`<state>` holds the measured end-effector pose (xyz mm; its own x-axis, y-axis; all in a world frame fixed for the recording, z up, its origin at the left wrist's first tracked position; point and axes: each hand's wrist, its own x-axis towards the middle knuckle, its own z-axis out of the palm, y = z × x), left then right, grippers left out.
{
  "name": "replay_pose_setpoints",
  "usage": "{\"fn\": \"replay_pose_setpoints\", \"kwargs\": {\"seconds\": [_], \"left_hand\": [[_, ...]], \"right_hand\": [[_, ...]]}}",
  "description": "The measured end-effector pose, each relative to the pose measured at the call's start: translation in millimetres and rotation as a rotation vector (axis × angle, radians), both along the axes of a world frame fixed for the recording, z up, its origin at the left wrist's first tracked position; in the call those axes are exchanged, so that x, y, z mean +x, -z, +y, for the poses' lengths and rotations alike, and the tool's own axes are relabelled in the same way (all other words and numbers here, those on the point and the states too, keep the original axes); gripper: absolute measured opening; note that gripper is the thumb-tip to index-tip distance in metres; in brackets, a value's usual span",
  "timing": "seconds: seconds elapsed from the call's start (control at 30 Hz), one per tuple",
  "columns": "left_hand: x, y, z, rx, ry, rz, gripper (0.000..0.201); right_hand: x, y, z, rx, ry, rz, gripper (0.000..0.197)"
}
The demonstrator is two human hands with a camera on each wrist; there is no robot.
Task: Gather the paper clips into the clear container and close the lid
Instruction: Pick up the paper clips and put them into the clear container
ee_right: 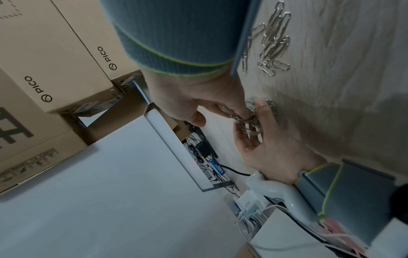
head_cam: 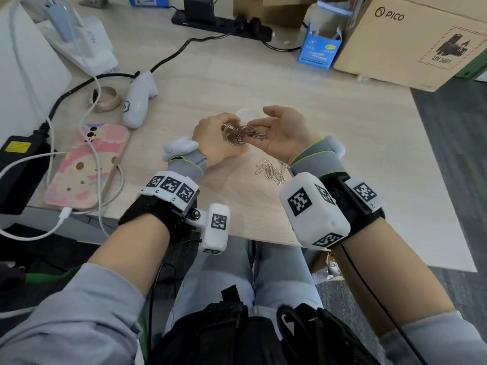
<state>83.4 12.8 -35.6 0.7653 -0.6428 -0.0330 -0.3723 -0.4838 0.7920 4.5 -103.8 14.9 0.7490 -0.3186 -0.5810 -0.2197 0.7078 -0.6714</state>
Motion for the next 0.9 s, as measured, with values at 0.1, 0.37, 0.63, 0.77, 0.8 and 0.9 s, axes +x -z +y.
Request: {"fn": "replay_pose_setpoints", "kwargs": {"seconds": [0.1,0.37,0.63,0.77,0.8,0.9], "left_hand": [[1,3,1,-0.018,-0.001,-0.002,0.063],[6,11,3,-0.089,0.013,0.014,0.065],[5,20,2,-0.212,0.018,-0.045,0.033],[5,21,-4,-0.160,-0.023,-0.089,0.014],[5,21,-5,-0.154,-0.036,-0.094,0.013],[2,15,-9,-0.180,-0.038,-0.104,0.013]], "right_hand": [[-1,-6,3,0.002,-0.031,0.007,0.045],[-1,-9,4,-0.046,-0.110,-0.009,0.032],[-15,9,-8,-0.165,-0.008,-0.003,0.029],[-32,22,-23,-0.206,0.050,0.004,0.027],[-37,24,-27,-0.222,0.067,0.004,0.026],[-48,31,-39,-0.359,0.187,0.019,0.020]]}}
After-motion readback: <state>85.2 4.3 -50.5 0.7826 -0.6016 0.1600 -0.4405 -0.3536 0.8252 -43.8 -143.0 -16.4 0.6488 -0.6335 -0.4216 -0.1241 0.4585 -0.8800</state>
